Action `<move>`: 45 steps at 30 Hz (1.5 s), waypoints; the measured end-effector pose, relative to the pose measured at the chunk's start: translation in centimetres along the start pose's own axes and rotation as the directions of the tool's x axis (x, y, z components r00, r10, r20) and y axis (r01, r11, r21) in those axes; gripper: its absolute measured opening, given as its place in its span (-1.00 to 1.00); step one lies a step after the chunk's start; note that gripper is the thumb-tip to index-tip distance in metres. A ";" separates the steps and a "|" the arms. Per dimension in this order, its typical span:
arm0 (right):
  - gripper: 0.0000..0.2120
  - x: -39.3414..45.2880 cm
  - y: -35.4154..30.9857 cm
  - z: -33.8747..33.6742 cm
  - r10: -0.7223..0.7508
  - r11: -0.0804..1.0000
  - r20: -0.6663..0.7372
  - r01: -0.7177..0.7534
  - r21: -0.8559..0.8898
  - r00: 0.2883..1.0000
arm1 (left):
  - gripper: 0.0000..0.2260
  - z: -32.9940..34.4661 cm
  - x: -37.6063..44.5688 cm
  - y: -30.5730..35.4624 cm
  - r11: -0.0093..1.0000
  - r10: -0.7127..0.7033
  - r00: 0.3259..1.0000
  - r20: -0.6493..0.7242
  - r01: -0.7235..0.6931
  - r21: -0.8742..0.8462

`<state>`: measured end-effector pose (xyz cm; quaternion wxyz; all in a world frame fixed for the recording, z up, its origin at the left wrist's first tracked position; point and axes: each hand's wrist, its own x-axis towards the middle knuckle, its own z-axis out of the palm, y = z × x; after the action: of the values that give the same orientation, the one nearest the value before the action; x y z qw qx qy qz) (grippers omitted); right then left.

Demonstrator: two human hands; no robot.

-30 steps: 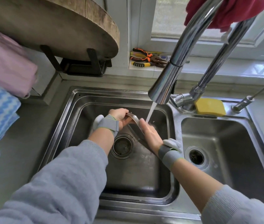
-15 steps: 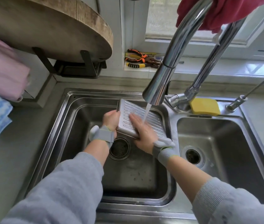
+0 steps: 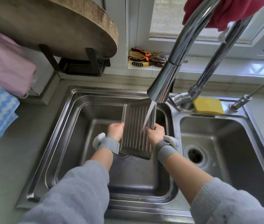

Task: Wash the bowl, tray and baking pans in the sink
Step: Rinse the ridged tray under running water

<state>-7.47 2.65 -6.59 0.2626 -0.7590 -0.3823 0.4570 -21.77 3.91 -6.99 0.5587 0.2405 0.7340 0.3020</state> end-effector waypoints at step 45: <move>-0.45 -0.3 4.8 -1.3 -0.126 0.472 0.368 0.382 -0.795 0.921 | -0.59 -4.9 -2.5 -3.6 0.982 -0.017 0.993 -0.114 0.038 0.182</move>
<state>-4.70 -0.38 -9.46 -0.1316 -0.6560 -0.6966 0.2588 -25.93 -1.18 -6.96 0.4961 0.2635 0.7924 0.2380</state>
